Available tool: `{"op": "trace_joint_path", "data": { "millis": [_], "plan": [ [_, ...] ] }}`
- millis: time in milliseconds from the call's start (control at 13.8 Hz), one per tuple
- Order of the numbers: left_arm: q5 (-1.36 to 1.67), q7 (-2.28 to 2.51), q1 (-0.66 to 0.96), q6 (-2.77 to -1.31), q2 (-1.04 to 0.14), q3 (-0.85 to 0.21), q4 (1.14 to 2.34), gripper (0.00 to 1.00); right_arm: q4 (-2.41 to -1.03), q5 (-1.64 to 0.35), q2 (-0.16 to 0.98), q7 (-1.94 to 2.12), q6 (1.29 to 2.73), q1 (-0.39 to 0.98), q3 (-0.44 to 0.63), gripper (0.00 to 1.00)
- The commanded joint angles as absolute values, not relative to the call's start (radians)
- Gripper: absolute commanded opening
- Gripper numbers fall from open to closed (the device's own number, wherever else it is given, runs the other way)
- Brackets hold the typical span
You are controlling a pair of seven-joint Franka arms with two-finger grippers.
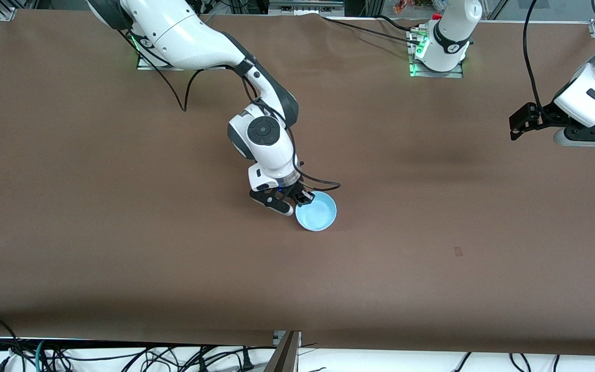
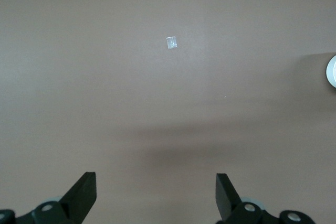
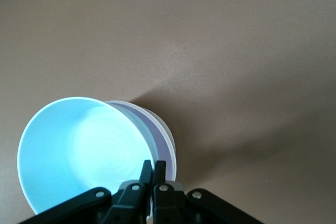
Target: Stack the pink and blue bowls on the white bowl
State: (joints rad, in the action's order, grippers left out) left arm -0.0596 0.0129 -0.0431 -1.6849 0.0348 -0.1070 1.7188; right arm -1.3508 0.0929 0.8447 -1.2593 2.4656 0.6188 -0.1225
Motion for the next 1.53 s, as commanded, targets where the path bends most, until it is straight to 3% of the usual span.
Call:
{"op": "trace_joint_path", "data": {
  "millis": [0, 145, 291, 364, 727, 1091, 1455],
  "plan": [
    [-0.037, -0.012, -0.051, -1.674, 0.043, -0.107, 1.723, 1.00, -1.324, 0.110, 0.857, -1.284, 2.447, 0.630, -0.114, 0.00],
    [-0.037, -0.012, -0.051, -1.664, 0.043, -0.107, 1.723, 1.00, -1.324, 0.106, 0.857, -1.289, 2.453, 0.630, -0.115, 0.12],
    [-0.037, -0.012, -0.052, -1.663, 0.043, -0.107, 1.723, 1.00, -1.322, 0.106, 0.858, -1.292, 2.454, 0.632, -0.115, 0.83],
    [-0.037, -0.012, -0.051, -1.661, 0.043, -0.107, 1.723, 1.00, -1.322, 0.107, 0.856, -1.293, 2.454, 0.632, -0.115, 0.97],
    [-0.037, -0.012, -0.051, -1.661, 0.043, -0.109, 1.721, 1.00, -1.307, 0.110, 0.801, -1.292, 2.398, 0.637, -0.118, 0.99],
    [-0.040, -0.012, -0.051, -1.658, 0.044, -0.112, 1.721, 1.00, -1.338, 0.126, 0.548, -1.240, 2.139, 0.627, -0.068, 0.99],
    [-0.038, -0.011, -0.049, -1.658, 0.043, -0.118, 1.717, 1.00, -1.339, -0.022, 0.312, -0.790, 1.743, 0.563, 0.052, 0.99]
  ]
}}
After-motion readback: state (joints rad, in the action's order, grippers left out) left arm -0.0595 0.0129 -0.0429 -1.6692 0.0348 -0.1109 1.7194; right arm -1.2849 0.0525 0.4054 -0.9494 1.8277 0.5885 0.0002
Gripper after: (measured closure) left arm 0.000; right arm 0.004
